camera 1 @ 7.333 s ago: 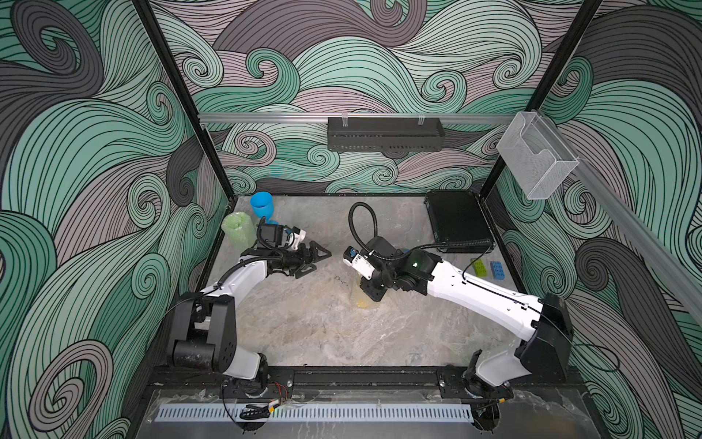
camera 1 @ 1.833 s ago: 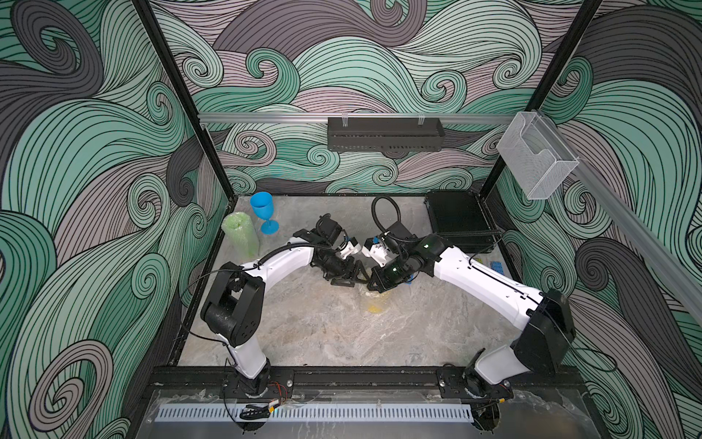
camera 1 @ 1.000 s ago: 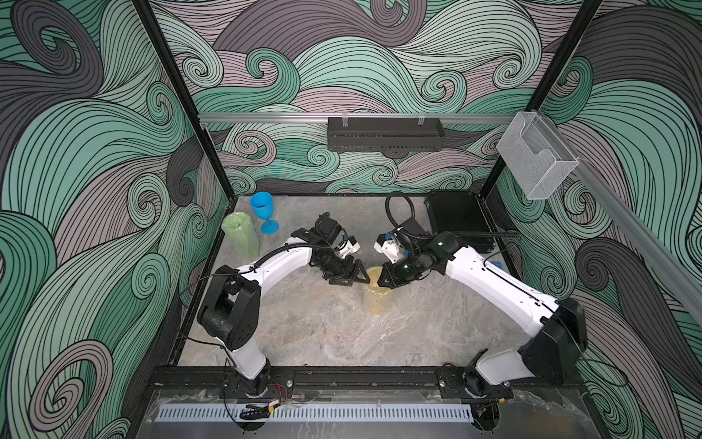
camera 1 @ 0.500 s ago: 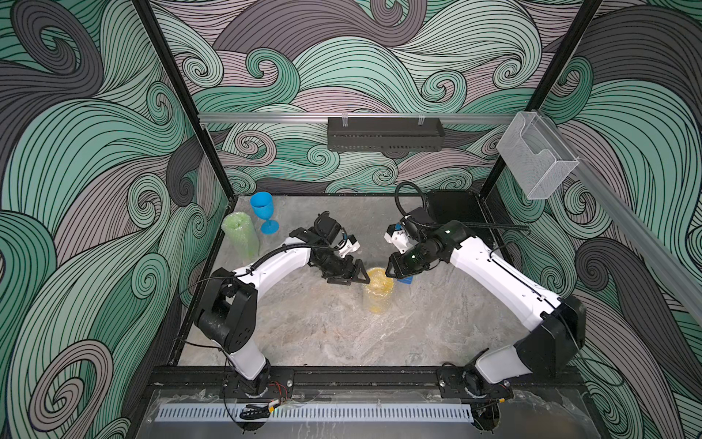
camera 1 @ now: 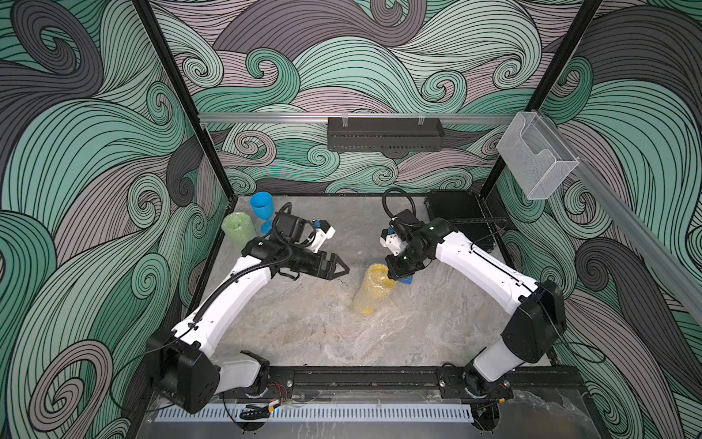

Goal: Wrap wine glasses in bubble wrap
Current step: Pick up the bubble wrap from the center of the board, then place the bubble wrap at the center of the board.

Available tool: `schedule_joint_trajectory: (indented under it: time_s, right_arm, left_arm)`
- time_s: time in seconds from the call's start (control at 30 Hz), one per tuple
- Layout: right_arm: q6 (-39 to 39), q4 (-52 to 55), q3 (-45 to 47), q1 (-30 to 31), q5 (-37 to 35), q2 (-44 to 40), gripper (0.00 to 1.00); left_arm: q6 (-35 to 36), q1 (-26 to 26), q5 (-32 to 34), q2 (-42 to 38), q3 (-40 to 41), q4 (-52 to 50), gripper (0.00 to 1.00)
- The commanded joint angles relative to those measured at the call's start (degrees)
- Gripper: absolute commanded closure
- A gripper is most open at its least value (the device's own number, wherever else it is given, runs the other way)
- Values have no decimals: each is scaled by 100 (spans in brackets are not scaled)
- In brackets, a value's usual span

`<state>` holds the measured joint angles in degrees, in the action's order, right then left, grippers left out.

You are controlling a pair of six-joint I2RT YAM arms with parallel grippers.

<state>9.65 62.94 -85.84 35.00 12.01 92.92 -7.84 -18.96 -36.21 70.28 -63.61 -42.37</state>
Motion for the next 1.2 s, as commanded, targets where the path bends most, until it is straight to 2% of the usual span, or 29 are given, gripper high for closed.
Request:
schedule_joint_trajectory:
  time_s: [0.0,0.13,0.27,0.43,0.7,0.9,1.07,1.17]
  right_arm:
    - [-155,408,-730,-92,-239,9,95]
    - [-356,845,-1723,-461,-558,438,95]
    - [-583,1219,-2771,-930,-1113,1134,95]
    - [-350,1372,-4040,-1604,-1842,2063,96]
    - [-66,1668,-6051,-2471,-1963,3524,98]
    - [10,1665,-6588,-2819,-1888,4223,98]
    - [24,1662,-6678,-2859,-1809,4519,97]
    - [28,1664,-6714,-2850,-1725,4641,93]
  left_arm:
    - [281,516,553,-449,475,461,10]
    - [554,933,702,-1005,1168,948,8]
    - [859,1099,764,-1356,1512,1094,7]
    - [898,1243,846,-1678,1874,1307,6]
    - [967,1289,887,-1866,2115,1481,5]
    - [950,1380,861,-1790,2125,1527,4]
    - [907,1455,832,-1707,2101,1520,4]
    - [898,1457,818,-1675,2117,1587,4]
